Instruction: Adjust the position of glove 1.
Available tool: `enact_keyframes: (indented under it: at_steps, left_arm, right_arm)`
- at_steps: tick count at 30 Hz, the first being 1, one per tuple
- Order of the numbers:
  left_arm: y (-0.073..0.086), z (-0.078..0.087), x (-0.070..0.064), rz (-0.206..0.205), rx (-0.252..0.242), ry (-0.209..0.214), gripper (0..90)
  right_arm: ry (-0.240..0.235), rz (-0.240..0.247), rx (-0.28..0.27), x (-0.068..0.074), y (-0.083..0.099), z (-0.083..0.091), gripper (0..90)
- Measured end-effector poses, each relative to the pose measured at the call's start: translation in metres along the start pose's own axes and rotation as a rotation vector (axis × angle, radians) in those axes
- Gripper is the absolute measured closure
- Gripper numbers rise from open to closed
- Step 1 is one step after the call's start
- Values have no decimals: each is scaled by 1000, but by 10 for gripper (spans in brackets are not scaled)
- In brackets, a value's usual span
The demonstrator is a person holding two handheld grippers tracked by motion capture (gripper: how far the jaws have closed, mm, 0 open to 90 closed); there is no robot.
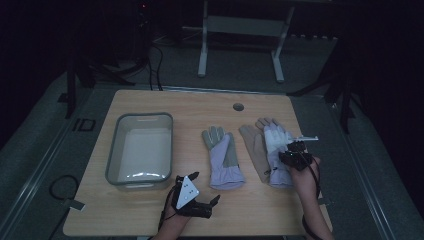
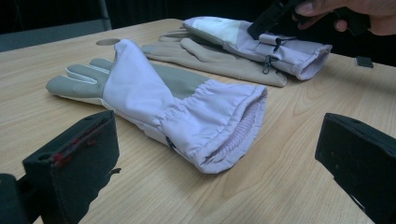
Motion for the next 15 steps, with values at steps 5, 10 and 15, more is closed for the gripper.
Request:
enact_keyframes:
  at_steps: [5, 10, 15]
  left_arm:
    - [0, 0, 0, 2, 2, -2, 0]
    - [0, 0, 0, 5, 5, 3, 0]
    - [0, 0, 0, 7, 6, 4, 0]
  right_arm:
    - [-26, 15, -20, -3, -3, 8, 563]
    - [-62, 54, -67, -13, -8, 24, 503]
    - [-106, 37, -35, -16, -3, 19, 491]
Point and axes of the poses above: each handheld gripper's, and its own axes: z roughly backward along the jaws, y roughly out of its underside, x roughly to its left, the point moved 5 cm from there along -z, roughly forward along the jaws, and after that the axes turned 11 degrees about z, right-handed, at the moved point
